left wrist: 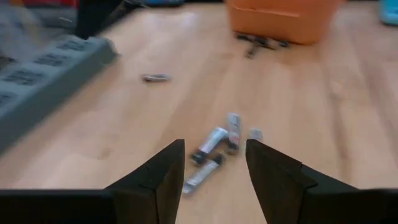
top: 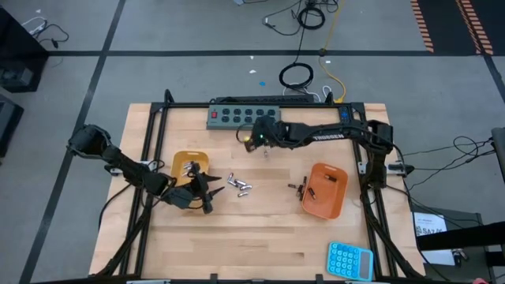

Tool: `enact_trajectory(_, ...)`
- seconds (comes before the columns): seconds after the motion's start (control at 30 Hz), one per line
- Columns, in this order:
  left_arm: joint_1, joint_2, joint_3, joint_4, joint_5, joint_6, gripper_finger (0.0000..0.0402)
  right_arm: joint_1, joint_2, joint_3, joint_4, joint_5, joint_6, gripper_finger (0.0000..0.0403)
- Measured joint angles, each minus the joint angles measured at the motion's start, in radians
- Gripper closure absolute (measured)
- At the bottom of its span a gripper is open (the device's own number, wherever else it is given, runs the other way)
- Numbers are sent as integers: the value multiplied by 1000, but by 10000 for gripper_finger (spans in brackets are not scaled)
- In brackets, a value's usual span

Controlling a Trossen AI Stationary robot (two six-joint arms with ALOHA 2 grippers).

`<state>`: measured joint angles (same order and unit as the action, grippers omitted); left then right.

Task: Sort batteries
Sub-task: Put the silver battery into the yellow bin

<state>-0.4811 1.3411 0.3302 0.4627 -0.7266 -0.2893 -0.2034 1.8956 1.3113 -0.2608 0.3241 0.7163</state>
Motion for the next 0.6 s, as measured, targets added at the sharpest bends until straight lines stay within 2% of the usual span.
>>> enact_trajectory(0.07, 23, 0, 0, 2, 79, 5, 219, 48, 15, 0, -20, 1, -11, 289)
enact_trajectory(0.2, 97, 0, 3, 6, 170, 46, 219, 162, 31, 0, -27, 33, -77, 289)
enact_trajectory(0.37, 245, 1, 59, -63, 408, 143, 219, 333, 29, 0, -143, 314, -61, 289)
enact_trajectory(0.47, 342, 2, 125, -159, 532, 174, 219, 398, 22, 0, -210, 364, -39, 289)
enact_trajectory(0.6, 443, 26, 236, -304, 581, 250, 219, 444, 23, 0, -298, 406, -15, 289)
